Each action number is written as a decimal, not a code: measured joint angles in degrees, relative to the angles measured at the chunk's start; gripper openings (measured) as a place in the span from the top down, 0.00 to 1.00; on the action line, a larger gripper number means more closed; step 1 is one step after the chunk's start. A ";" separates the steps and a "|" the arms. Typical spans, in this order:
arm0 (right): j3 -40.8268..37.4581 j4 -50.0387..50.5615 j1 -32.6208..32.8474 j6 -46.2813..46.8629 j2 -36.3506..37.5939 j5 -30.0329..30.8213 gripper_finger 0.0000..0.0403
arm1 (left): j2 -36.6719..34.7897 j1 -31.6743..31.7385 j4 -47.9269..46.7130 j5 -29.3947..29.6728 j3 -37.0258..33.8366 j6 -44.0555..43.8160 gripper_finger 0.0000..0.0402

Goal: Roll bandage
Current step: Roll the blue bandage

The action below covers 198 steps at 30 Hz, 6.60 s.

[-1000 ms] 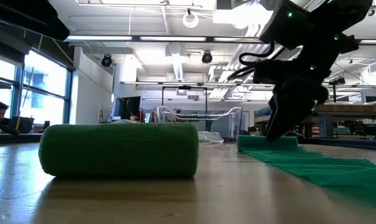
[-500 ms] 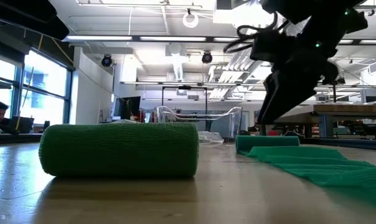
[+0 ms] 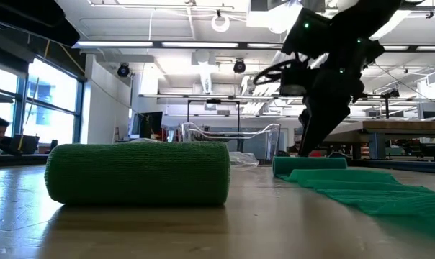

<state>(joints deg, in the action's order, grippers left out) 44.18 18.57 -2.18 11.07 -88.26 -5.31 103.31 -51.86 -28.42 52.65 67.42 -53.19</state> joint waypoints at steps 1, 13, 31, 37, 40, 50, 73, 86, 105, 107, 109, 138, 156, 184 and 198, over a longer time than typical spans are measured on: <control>0.00 -0.02 -0.15 -0.15 -0.57 -0.51 0.48 | 0.00 0.00 0.00 0.01 0.00 0.00 0.65; 0.02 -0.31 0.03 -1.62 -6.30 -1.83 0.58 | 0.00 0.00 -0.07 0.02 0.00 0.52 0.65; 1.65 0.09 18.76 2.47 2.90 18.20 0.95 | 0.00 5.36 8.50 3.32 0.02 9.24 0.65; 9.84 0.00 30.29 -4.37 3.14 32.35 0.95 | 0.00 8.23 18.89 4.65 0.02 19.53 0.65; 14.02 -0.04 34.67 -8.12 3.14 36.99 0.95 | 0.00 8.34 26.26 5.69 0.02 26.86 0.65; 25.24 -0.47 43.42 -19.78 -2.56 45.71 0.95 | -0.04 8.37 52.44 10.81 0.07 43.14 0.65; 34.86 8.07 44.83 -24.13 -12.62 62.98 0.94 | -0.20 9.86 51.68 9.61 0.09 42.28 0.65; 34.86 6.34 44.94 -27.93 -12.62 63.20 0.94 | -0.24 12.57 51.58 4.25 0.09 39.71 0.65; 34.86 5.85 45.90 -18.62 -9.30 53.71 0.55 | -0.32 10.63 45.37 9.15 0.05 44.05 0.97; 34.86 6.94 46.22 -15.19 -7.66 49.89 0.51 | -0.95 9.17 43.76 12.35 0.02 46.29 0.97; 34.86 8.75 46.30 -11.65 -5.79 45.32 0.50 | -1.73 7.74 42.34 13.45 0.02 48.68 0.98; 14.49 -28.93 57.68 -4.56 -0.67 67.55 0.50 | -5.64 16.16 89.22 -18.39 -19.83 70.21 1.00; 24.20 -29.18 54.12 -14.63 -6.14 63.59 0.50 | -5.66 12.03 86.42 -9.45 -15.87 79.34 1.00; 24.20 -29.61 48.09 -9.53 -6.02 54.67 0.59 | -5.64 12.02 84.80 -9.28 -15.87 76.92 1.00; 24.20 -28.43 49.82 -13.97 -5.93 58.40 0.98 | -5.57 12.13 85.30 -17.36 -15.87 71.01 0.92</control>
<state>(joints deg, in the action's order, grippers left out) 68.38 -9.87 47.64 -2.90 -94.19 53.09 97.73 -39.72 56.88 35.29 51.55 17.83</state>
